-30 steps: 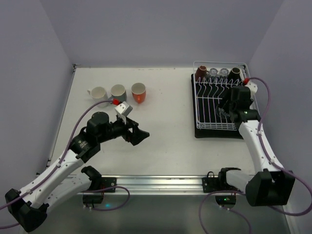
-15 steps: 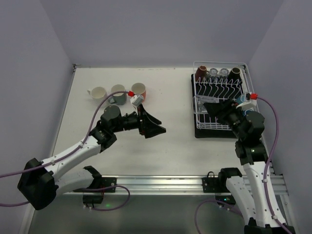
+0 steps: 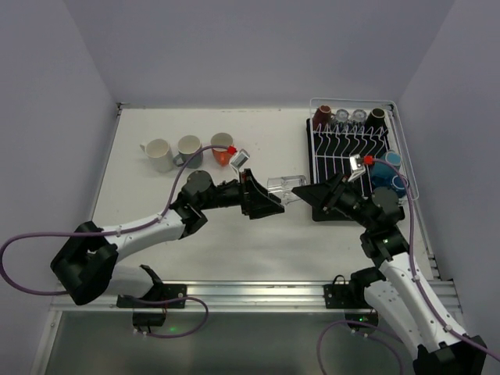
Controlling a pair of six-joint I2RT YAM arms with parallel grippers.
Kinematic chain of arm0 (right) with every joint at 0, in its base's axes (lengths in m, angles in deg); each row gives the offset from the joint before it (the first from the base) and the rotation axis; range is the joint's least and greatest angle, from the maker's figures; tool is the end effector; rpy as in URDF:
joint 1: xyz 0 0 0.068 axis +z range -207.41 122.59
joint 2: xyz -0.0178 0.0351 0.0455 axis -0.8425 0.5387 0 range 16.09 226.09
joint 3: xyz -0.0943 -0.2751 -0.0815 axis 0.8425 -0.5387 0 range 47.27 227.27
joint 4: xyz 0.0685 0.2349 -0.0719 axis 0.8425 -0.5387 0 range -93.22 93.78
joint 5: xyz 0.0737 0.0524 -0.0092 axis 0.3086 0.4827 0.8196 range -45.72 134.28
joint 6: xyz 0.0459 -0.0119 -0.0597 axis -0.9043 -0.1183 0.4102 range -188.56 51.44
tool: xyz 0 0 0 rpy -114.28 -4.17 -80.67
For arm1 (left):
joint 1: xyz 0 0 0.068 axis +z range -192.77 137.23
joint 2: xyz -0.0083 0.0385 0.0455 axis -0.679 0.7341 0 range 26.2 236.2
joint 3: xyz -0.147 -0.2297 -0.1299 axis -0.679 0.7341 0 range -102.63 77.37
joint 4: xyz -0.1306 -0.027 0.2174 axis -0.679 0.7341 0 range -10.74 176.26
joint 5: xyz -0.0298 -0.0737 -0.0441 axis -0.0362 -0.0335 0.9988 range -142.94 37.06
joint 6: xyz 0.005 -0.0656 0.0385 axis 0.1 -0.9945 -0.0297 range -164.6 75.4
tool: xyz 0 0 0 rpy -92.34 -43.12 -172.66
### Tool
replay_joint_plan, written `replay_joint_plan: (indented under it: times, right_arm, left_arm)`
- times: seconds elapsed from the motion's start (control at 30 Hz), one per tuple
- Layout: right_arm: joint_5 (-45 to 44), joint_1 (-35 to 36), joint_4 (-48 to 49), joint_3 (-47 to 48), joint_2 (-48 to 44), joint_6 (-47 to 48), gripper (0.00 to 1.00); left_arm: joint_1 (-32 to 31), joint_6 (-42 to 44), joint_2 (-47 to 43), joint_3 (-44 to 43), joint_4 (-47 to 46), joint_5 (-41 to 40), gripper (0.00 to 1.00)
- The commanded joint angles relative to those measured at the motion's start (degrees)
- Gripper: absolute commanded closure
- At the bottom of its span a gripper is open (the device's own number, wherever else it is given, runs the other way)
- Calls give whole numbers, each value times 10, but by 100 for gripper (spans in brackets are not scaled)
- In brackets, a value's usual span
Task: Unload the cups from the dish rack
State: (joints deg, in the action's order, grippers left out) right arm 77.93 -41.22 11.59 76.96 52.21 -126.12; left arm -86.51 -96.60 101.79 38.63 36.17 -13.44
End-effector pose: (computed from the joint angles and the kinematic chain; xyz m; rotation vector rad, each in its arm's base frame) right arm 0.1374 0.0773 0.3229 0.1060 1.7460 1.4312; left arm 0.1858 -0.2346 0.3171 0.5452 1.7094 -1.7787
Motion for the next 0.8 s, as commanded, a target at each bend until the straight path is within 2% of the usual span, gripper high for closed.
replay_joint_plan:
  times: [0.0,0.13,0.2,0.23,0.3,0.37,0.4,0.5,0.53,0.6,0.63,0.7,0.77]
  right_arm:
    - [22,13,82,-11,11,-39,61]
    - [15,21,96,-30,26,-45,61]
    - [12,25,106,-35,33,-49,61]
    - [11,26,109,-38,35,-51,61]
    - [10,29,111,-39,40,-52,61]
    - [7,30,111,-41,41,-51,53]
    - [5,30,107,-42,39,-49,37]
    - [-6,29,68,-35,35,-27,9]
    - [-13,30,48,-23,31,-16,2]
    - [-44,30,-28,-8,24,24,1]
    - [-56,30,-49,3,13,36,1]
    - [-96,30,-117,13,4,72,1]
    - [-128,30,-188,33,-10,109,1]
  left_arm:
    - [-7,-14,6,-29,-67,-14,28]
    - [-8,-12,8,-36,-80,-33,38]
    - [-9,-11,13,-43,-83,-36,57]
    - [-9,-11,15,-48,-85,-36,75]
    - [-8,-10,19,-51,-86,-40,89]
    - [-8,-6,18,-52,-80,-49,100]
    - [-8,3,13,-54,-72,-62,100]
    - [-9,63,4,-85,30,-101,100]
    - [-8,82,-2,-98,100,-137,100]
    - [-8,143,-5,-150,190,-217,100]
    - [-8,160,1,-171,276,-238,100]
    - [-8,209,24,-243,355,-308,100]
    - [-7,243,44,-306,445,-342,100]
